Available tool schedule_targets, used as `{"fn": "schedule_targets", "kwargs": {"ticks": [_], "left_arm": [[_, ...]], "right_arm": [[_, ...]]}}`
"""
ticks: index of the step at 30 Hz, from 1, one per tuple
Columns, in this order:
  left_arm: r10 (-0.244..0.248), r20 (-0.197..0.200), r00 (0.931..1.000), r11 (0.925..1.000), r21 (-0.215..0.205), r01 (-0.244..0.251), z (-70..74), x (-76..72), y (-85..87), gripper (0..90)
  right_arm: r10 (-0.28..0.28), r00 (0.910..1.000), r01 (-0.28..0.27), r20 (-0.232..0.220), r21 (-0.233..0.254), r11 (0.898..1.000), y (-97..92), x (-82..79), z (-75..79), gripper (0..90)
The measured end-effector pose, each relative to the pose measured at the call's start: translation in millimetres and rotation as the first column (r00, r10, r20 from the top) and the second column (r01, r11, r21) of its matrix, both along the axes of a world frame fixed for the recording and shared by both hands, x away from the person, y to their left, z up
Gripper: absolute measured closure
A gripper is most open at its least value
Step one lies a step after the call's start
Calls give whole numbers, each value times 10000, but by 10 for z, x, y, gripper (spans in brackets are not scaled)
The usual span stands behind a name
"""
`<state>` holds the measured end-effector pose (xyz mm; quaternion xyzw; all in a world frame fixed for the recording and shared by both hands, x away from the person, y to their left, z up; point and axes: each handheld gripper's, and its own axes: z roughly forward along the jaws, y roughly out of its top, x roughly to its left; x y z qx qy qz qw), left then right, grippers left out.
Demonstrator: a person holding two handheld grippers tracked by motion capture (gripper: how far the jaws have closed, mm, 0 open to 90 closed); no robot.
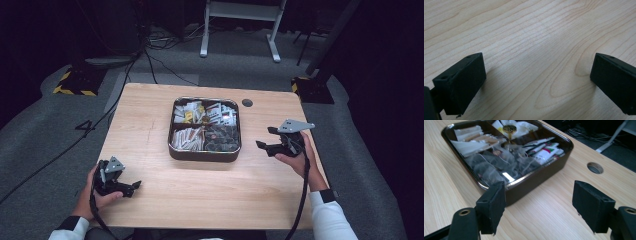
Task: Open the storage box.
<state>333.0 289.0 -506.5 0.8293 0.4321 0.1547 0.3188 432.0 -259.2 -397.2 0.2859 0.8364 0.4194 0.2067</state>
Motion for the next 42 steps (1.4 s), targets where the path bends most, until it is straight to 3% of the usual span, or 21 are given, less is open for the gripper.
{"fn": "schedule_targets", "kwargs": {"ticks": [8, 31, 39, 40, 42], "left_arm": [[12, -23, 10000, 10000, -9, -12, 1, -7, 4, 5], [15, 3, 10000, 10000, -28, -15, -1, -11, 7, 7], [9, 3, 10000, 10000, -26, -9, 0, -10, 7, 7], [8, 3, 10000, 10000, -23, -8, 0, -11, 7, 8], [7, 10, 10000, 10000, -28, -7, -1, -11, 8, 8]], "right_arm": [[415, 9990, -417, -167, -104, 9991, 275, 114, 35, 275], [1139, 9935, -1140, -42, -370, 9928, 915, 441, 140, 284], [1236, 9923, -1237, -61, -305, 9918, 1130, 570, 130, 296], [1328, 9907, -1332, -313, -111, 9910, 1185, 615, 123, 297], [1313, 9908, -1316, -325, -80, 9913, 1207, 629, 121, 299]]}}
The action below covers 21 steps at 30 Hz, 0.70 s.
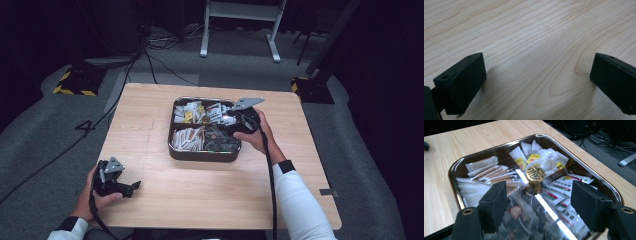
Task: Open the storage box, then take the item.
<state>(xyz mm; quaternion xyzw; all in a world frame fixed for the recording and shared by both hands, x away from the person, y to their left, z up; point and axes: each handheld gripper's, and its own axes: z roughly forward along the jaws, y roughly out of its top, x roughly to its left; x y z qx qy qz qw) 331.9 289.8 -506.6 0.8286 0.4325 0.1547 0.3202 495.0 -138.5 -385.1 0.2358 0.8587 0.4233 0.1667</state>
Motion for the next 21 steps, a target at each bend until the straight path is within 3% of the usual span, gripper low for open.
{"fn": "schedule_targets", "kwargs": {"ticks": [11, 21], "left_arm": [[-20, -7, 10000, 10000, -4, 20, 0, -2, 2, 8], [-63, -8, 10000, 10000, 6, 63, 1, 0, 4, 8]], "right_arm": [[-208, 9992, 208, -350, -15, 9998, 164, 233, -45, 300], [-280, 9974, 253, -671, -414, 9988, 232, 384, -176, 306]]}}
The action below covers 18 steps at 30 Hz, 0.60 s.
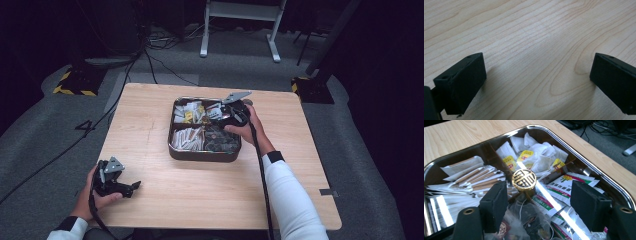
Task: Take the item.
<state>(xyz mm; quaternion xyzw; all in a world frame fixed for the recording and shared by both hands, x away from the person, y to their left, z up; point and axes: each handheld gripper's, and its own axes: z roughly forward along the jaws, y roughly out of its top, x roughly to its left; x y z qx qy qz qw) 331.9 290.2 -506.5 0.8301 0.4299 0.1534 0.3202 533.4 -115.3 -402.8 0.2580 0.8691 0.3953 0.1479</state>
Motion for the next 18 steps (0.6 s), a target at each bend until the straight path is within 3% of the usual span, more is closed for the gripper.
{"fn": "schedule_targets", "kwargs": {"ticks": [18], "left_arm": [[79, 34, 10000, 10000, -1, -79, 0, -27, 8, 13]], "right_arm": [[23, 9980, -33, -634, -155, 9999, 287, 141, -200, 330]]}}
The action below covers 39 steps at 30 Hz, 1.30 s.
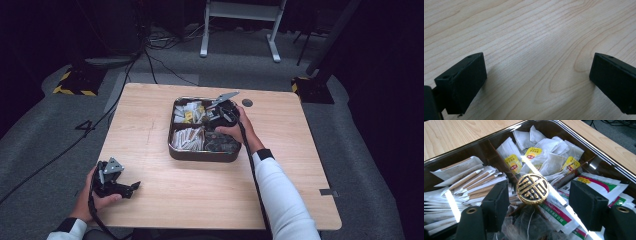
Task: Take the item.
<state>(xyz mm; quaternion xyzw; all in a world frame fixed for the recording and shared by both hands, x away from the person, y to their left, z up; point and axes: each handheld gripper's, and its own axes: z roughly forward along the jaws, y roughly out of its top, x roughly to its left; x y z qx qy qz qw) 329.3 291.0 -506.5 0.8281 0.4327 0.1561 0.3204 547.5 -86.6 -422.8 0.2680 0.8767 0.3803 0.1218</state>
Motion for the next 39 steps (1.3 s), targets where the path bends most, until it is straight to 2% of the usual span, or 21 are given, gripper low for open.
{"fn": "schedule_targets", "kwargs": {"ticks": [14, 18, 19, 21, 39], "left_arm": [[-1, -1, 10000, 10000, 1, 1, 0, 0, 0, 13], [-2, -1, 10000, 10000, 1, 2, 0, 0, 0, 13], [0, 2, 10000, 10000, -2, 0, 0, 0, 0, 13], [-1, 0, 10000, 10000, -1, 1, 0, 0, 0, 13], [0, 1, 10000, 10000, 1, 0, 0, -1, 0, 13]], "right_arm": [[-65, 9999, 61, -84, -495, 9988, 195, 42, -108, 425], [-37, 9999, 32, -137, -360, 9993, 216, 57, -124, 478], [-46, 9998, 40, -212, -247, 9997, 214, 63, -128, 550], [-86, 9998, 82, -184, -226, 9997, 210, 60, -127, 582], [-83, 9997, 76, -211, -330, 9994, 167, -13, -115, 592]]}}
